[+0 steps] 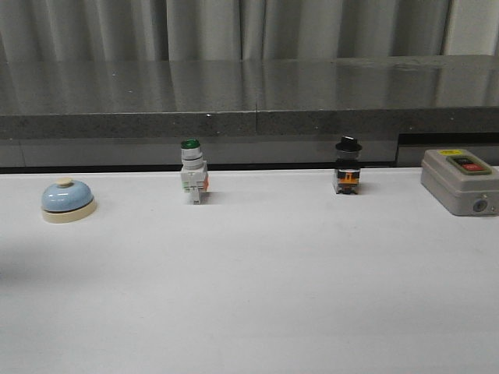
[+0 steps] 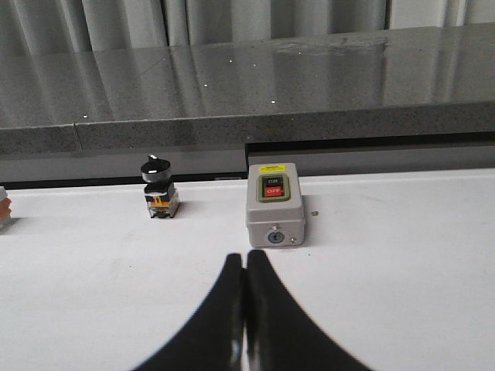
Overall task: Place and press bell with both arms
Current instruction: 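Lower the left gripper over the blue bell and close on it, then lift the bell with the left gripper and carry it toward the table center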
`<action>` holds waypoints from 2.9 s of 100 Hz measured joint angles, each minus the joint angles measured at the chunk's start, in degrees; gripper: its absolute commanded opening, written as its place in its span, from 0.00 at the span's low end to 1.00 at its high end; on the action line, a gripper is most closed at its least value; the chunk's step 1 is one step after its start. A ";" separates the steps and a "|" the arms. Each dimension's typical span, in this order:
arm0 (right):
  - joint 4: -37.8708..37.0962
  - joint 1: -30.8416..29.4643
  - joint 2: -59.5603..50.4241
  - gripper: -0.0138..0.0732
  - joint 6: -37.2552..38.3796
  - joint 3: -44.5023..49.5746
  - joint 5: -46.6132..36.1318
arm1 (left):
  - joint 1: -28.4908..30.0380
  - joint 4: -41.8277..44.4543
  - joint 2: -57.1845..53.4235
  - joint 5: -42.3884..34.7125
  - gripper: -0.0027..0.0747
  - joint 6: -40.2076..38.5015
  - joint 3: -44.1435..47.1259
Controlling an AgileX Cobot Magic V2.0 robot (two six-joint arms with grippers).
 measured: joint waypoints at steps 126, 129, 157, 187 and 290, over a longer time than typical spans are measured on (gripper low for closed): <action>0.00 0.00 0.00 0.08 0.00 0.00 0.00 | -6.14 -1.46 41.89 8.40 0.85 0.34 -23.31; 0.00 0.00 0.00 0.08 0.00 0.00 0.00 | -6.14 -1.46 42.05 8.40 0.85 0.34 -23.30; 0.00 0.00 0.00 0.08 0.00 0.00 0.00 | -6.14 -1.46 43.40 8.40 0.75 0.34 -23.49; 0.00 0.00 0.00 0.08 0.00 0.00 0.00 | -6.14 -1.46 43.40 8.30 0.48 0.34 -23.49; 0.00 0.00 0.00 0.08 0.00 0.00 0.00 | -30.35 -1.46 28.44 13.29 0.48 1.47 -23.49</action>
